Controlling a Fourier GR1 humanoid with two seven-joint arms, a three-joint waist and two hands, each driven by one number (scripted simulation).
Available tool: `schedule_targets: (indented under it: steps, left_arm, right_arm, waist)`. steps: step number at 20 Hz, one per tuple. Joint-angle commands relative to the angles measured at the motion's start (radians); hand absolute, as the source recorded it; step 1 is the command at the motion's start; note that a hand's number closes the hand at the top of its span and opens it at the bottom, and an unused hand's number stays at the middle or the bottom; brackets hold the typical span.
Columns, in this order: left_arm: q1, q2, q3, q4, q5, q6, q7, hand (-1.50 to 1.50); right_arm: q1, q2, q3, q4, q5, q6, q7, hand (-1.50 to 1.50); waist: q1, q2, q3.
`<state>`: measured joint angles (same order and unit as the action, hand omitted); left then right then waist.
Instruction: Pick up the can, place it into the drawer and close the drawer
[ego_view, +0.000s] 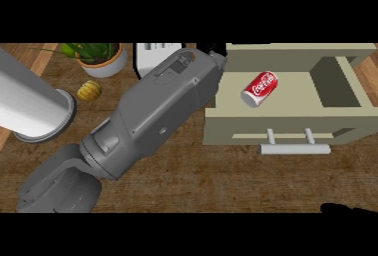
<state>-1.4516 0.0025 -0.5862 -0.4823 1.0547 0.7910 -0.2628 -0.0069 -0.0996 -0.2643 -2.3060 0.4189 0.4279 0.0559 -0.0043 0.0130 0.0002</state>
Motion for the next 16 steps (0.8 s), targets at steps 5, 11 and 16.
schedule_targets:
  steps: [5,11,16]
  left_arm:
    - [0.064,0.016,0.003,-0.038,-0.04,-0.017,0.022,-1.5]
    - [0.068,0.119,-0.007,-0.097,-0.07,-0.034,0.12,-1.5]
    - [0.082,0.089,-0.005,-0.117,-0.099,0.022,0.106,-1.5]
  right_arm:
    - [-0.199,-0.019,0.175,0.285,0.348,-0.169,-0.083,-1.5]
    - [-0.332,-0.025,0.296,0.481,0.523,-0.229,-0.066,-1.5]
    - [-0.438,-0.061,0.343,0.749,0.651,-0.317,-0.142,-1.5]
  waist:
    - [0.029,-0.008,0.0]
    - [0.039,-0.013,-0.001]
    - [0.04,-0.004,0.0]
